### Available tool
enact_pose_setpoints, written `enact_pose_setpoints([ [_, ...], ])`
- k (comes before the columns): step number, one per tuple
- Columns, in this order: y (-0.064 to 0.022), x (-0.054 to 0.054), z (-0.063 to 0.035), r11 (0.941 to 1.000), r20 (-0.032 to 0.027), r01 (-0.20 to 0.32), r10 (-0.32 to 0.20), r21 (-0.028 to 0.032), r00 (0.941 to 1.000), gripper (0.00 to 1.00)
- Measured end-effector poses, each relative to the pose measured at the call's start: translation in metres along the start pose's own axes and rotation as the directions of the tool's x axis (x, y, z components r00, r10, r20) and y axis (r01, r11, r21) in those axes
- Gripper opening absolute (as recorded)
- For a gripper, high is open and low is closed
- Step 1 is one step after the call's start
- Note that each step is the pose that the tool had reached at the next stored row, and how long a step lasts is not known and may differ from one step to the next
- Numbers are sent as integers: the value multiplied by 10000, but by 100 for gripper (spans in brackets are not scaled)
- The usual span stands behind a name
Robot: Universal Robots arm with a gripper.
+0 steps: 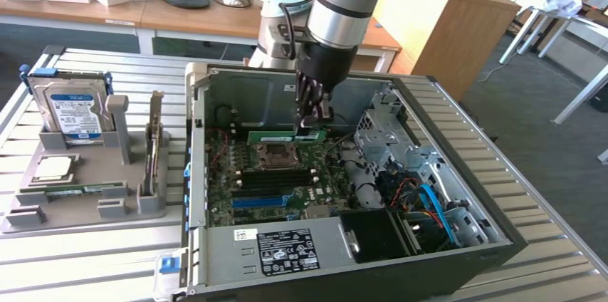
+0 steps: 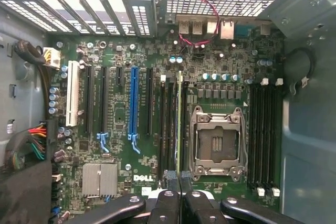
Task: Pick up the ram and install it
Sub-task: 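Insert the ram into the slot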
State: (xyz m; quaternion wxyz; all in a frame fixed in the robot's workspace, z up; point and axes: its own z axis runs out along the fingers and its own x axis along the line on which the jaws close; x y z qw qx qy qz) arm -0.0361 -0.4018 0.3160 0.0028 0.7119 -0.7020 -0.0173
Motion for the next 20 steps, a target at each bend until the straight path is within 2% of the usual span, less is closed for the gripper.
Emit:
enact_pose_setpoints([
  [12,-4,2,126,10000,1,-41,41,1,10000,11],
  [20,-4,3,143,10000,1,-47,47,2,10000,11],
])
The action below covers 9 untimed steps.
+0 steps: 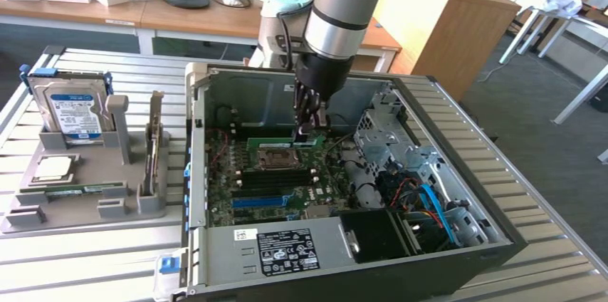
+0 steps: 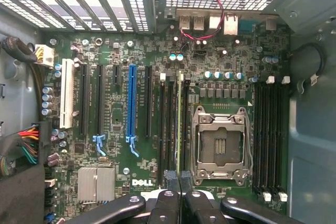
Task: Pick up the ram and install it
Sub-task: 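Insert the ram into the slot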
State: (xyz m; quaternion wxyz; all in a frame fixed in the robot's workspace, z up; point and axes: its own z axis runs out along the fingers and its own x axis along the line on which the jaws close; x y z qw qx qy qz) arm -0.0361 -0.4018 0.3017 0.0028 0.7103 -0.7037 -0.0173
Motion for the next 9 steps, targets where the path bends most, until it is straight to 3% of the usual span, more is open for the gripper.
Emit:
enact_pose_setpoints([
  [9,0,58,-1,10000,1,1,-1,1,10000,11],
])
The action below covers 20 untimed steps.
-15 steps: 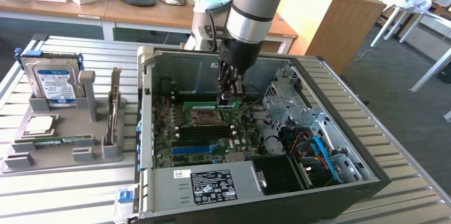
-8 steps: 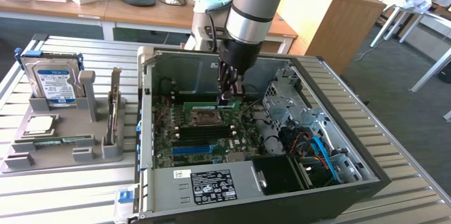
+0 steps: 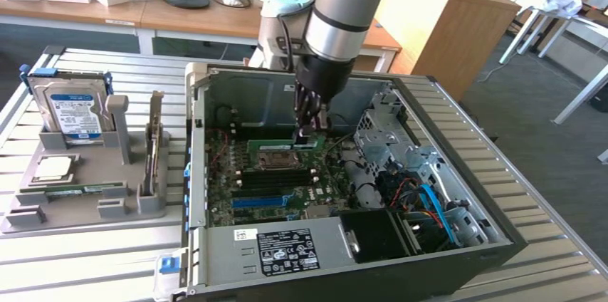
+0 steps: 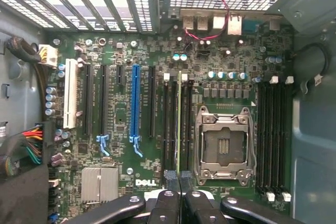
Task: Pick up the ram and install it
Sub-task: 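Insert the ram into the slot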
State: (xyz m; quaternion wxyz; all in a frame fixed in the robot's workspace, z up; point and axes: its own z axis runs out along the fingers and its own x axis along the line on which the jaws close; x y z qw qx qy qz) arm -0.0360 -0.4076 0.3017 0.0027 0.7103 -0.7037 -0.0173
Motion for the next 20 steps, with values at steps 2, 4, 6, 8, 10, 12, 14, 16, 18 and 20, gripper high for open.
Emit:
enact_pose_setpoints([
  [2,1,14,-1,10000,-1,-1,1,0,10000,11],
  [4,1,15,0,10000,0,-3,3,0,10000,11],
  [6,0,16,0,10000,-2,-1,1,-1,10000,11],
  [8,0,17,13,10000,-1,-1,1,-1,10000,11],
  [10,-1,17,36,10000,-1,0,0,0,10000,11],
  [12,-1,18,59,10000,-1,-1,1,-1,10000,11],
  [14,-2,19,80,10000,-1,-1,1,-1,10000,11],
  [16,-2,19,98,10000,-1,-1,1,-1,10000,11],
  [18,-2,19,104,10000,-3,-1,1,-2,10000,11],
  [20,-2,20,104,10000,-3,-1,1,-2,10000,11],
])
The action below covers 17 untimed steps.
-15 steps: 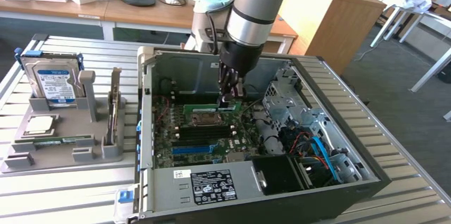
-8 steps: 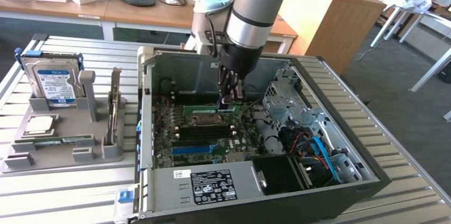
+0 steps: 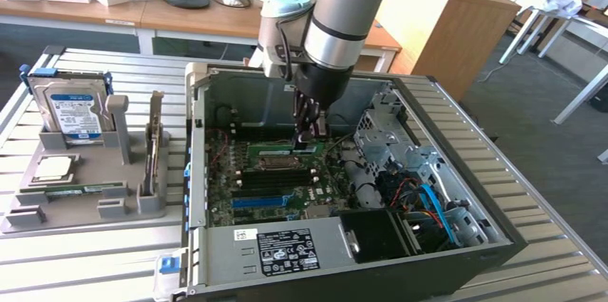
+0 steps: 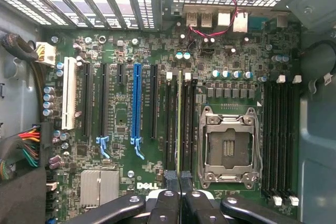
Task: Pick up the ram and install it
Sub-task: 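Insert the ram into the slot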
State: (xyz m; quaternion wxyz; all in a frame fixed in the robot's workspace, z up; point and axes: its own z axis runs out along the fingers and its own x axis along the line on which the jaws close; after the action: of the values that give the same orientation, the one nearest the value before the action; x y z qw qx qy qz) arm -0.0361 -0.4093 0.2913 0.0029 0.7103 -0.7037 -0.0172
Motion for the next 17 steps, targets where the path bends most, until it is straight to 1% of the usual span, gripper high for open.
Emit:
enact_pose_setpoints([
  [12,0,33,7,10000,3,-2,2,1,10000,11],
  [17,0,36,30,10000,2,0,0,1,10000,11],
])
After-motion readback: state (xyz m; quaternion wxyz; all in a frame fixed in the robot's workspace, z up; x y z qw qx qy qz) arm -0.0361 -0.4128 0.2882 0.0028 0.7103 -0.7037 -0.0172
